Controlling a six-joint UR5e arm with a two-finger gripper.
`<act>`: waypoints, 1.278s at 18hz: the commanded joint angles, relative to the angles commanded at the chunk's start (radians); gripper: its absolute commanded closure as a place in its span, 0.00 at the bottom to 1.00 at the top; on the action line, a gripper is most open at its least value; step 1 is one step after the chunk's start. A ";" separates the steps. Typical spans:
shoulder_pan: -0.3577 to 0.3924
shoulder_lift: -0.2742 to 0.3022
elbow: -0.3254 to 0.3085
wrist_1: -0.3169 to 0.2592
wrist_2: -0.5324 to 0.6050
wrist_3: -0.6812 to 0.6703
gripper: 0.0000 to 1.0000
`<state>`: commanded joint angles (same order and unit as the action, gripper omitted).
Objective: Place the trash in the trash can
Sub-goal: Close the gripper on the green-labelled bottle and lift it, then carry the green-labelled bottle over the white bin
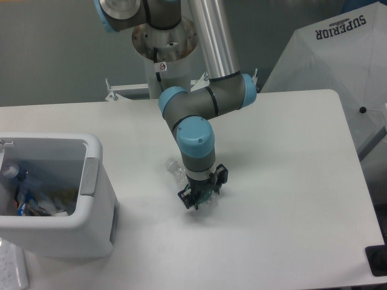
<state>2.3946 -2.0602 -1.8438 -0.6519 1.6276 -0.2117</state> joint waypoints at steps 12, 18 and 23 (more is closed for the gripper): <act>0.000 0.003 0.025 -0.003 0.008 0.014 0.34; 0.000 0.110 0.139 0.002 0.012 0.018 0.34; -0.006 0.126 0.368 0.003 0.002 0.014 0.34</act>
<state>2.3884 -1.9344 -1.4760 -0.6489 1.6291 -0.1978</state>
